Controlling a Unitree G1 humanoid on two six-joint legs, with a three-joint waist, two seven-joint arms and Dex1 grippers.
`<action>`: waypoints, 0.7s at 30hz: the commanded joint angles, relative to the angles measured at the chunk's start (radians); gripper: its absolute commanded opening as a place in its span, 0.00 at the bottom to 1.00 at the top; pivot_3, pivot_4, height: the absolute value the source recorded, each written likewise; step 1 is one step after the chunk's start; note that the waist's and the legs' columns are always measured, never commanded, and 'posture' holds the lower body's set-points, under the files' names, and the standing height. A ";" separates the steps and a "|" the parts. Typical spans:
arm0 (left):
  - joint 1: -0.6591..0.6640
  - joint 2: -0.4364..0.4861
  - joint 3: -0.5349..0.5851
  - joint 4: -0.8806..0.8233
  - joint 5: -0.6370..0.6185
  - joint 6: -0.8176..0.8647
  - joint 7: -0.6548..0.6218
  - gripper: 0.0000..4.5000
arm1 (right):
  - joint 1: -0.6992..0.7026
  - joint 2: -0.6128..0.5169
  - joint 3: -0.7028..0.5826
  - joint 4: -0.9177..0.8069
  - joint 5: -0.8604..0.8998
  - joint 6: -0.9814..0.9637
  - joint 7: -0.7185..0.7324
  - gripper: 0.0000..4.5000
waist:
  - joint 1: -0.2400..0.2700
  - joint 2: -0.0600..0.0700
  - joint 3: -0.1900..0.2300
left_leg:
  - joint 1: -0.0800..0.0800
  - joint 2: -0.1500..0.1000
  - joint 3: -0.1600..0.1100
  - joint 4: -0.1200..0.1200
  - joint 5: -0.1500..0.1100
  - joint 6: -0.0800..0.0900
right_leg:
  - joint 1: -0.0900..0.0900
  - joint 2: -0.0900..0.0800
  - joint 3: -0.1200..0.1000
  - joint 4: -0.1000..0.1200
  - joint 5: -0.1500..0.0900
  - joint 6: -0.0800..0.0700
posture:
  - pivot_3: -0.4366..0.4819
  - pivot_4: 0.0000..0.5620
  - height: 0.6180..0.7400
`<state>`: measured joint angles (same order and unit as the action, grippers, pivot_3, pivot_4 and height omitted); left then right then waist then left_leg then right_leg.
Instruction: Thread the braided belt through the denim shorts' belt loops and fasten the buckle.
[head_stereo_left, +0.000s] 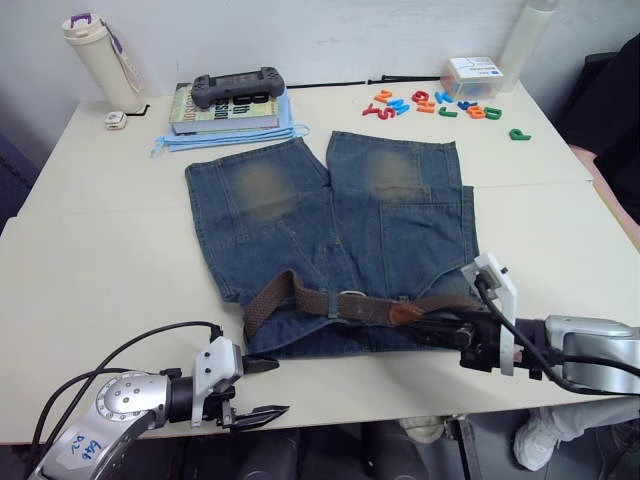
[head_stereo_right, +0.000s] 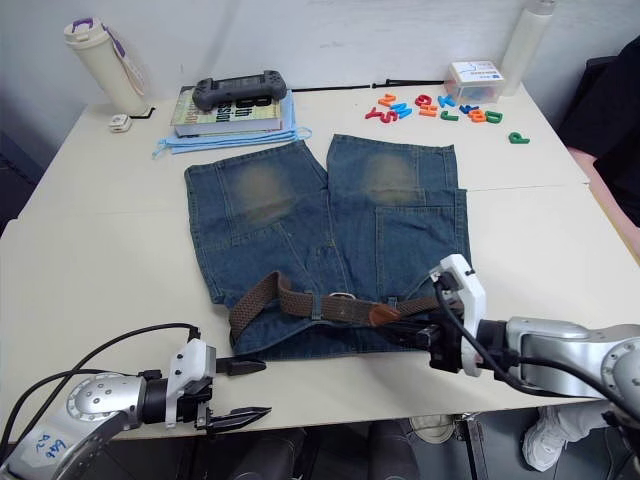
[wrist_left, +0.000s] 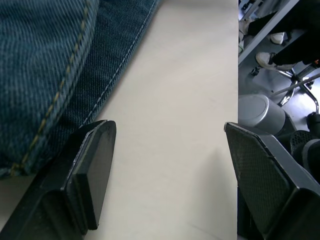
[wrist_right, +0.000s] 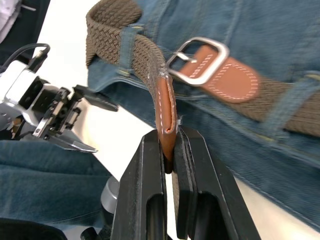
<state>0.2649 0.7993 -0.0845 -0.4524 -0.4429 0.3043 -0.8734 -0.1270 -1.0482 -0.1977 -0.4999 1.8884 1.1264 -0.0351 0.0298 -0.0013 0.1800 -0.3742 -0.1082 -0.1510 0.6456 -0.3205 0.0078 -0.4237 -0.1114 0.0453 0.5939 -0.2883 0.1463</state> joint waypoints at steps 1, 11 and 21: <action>0.052 0.005 -0.027 0.079 0.057 0.012 -0.010 0.85 | -0.009 -0.027 -0.031 0.023 -0.010 -0.031 0.053 0.00 | 0.000 0.000 0.000 | 0.000 0.000 0.000 0.000 0.000 0.000 | 0.000 0.000 0.000 0.000 0.000 0.000 | 0.48 0.27 0.92; 0.086 0.005 -0.013 0.097 0.060 -0.035 -0.012 0.85 | 0.009 -0.132 -0.135 0.130 -0.113 0.016 0.242 0.00 | -0.003 0.004 -0.003 | 0.001 0.001 0.002 0.000 0.000 0.000 | 0.000 0.001 0.000 0.000 0.000 0.000 | 0.48 0.27 0.92; 0.108 0.071 0.314 -0.125 -0.404 0.139 -0.076 0.85 | -0.101 -0.070 -0.008 0.054 -0.096 -0.038 0.160 0.00 | -0.004 0.000 0.000 | 0.000 0.003 0.003 0.001 0.000 -0.001 | -0.003 0.002 0.001 0.003 0.000 0.000 | 0.48 0.27 0.92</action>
<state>0.3898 0.8476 0.1489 -0.4845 -0.6782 0.3657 -0.9330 -0.2040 -1.1372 -0.2258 -0.4083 1.7636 1.1155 0.1492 0.0259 -0.0016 0.1802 -0.3748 -0.1055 -0.1484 0.6475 -0.3205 0.0067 -0.4263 -0.1092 0.0466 0.5972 -0.2881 0.1464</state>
